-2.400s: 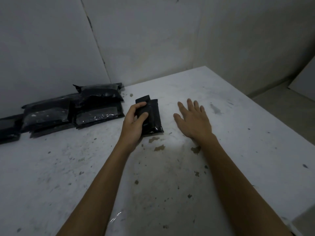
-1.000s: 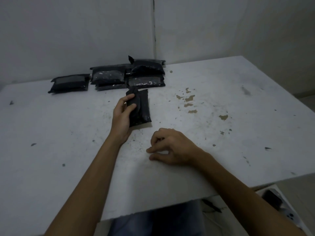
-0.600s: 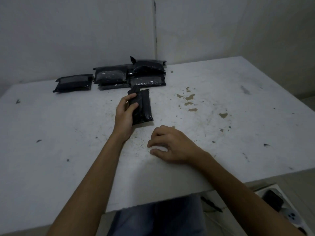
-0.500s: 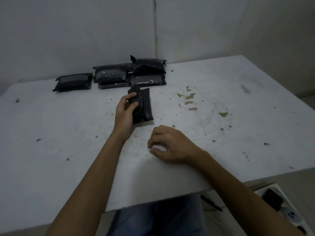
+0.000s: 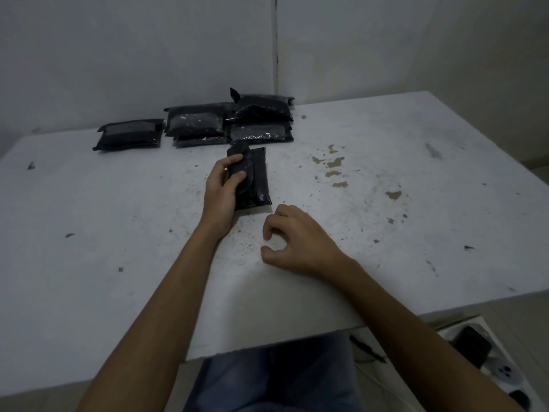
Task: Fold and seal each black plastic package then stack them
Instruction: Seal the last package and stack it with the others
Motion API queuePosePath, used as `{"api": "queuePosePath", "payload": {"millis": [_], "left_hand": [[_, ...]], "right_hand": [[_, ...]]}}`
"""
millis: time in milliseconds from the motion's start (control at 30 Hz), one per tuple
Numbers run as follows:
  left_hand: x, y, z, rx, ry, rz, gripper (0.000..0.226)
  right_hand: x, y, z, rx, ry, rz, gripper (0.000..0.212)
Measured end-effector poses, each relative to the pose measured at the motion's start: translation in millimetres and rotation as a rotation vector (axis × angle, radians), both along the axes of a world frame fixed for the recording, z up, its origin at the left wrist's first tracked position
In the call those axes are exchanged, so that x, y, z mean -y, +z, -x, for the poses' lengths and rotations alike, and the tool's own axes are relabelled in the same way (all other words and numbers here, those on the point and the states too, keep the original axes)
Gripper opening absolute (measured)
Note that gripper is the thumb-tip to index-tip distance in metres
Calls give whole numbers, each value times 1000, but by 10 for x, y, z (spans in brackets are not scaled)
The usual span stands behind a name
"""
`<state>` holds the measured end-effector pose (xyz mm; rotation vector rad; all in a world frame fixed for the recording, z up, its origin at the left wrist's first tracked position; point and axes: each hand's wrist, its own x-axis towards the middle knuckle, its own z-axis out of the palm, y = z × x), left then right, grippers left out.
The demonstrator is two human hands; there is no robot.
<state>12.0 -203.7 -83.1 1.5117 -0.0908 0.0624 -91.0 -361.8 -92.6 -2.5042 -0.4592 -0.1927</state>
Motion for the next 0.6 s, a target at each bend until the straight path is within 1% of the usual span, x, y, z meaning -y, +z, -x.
{"api": "queuePosePath", "payload": {"millis": [133,233,333,433,600], "left_hand": [[3,8,11,-2,-15,2,32],[0,20,50,-11,-39,14,32],[-59,17,129,-14,-75,20,31],[-123,-3,221,-16,-111,31,30],[-229,-12,340,-36,-157,77,30]], "right_hand": [[12,8,8,-15,-24,-31,15],[7,-11,0,-16,-59,-57,9],[-33,-79,34,51,-163,-27,6],[-124,-155,203,144,-312,59,20],[-366,-235,554,220,-424,184,37]]}}
